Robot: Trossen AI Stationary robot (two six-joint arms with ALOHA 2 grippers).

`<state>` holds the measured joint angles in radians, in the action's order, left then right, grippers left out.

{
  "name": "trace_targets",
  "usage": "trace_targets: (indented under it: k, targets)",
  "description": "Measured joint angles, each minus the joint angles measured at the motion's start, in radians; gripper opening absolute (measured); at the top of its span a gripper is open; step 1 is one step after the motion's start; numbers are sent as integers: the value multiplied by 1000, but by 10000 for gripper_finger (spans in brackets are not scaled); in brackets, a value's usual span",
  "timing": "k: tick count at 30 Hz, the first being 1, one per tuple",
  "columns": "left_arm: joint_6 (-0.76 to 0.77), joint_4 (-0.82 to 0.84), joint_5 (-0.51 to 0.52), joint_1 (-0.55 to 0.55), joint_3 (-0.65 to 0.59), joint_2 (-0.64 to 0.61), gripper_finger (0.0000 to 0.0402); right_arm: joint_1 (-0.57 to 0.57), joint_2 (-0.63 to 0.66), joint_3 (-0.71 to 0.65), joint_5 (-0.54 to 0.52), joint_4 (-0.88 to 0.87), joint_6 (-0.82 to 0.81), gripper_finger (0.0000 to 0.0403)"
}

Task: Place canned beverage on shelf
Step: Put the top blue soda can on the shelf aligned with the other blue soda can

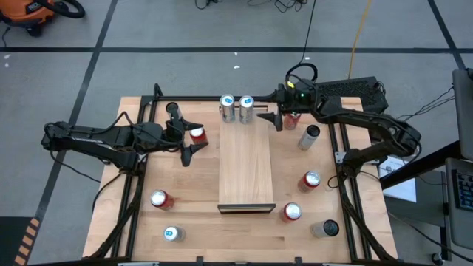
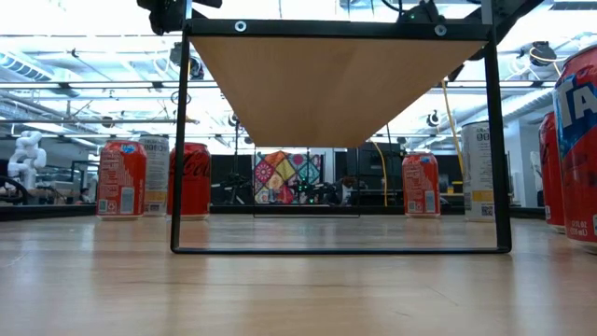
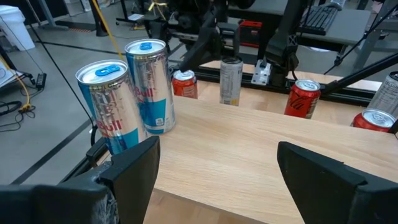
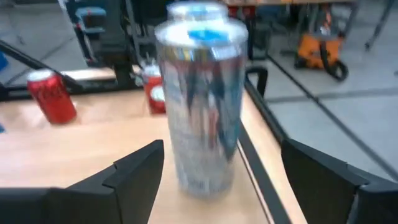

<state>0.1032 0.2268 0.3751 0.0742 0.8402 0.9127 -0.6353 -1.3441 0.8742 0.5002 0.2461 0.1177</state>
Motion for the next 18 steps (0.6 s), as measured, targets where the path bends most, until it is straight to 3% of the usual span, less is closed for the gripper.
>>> trace_targets:
  k: [7,18]
  targets:
    - [-1,-1,0,0,0,0,322,50,-16,0,-2,-70,-1,263]
    - [-5,-31,0,0,-1,77,322,90,-45,0,-86,-37,2,135]
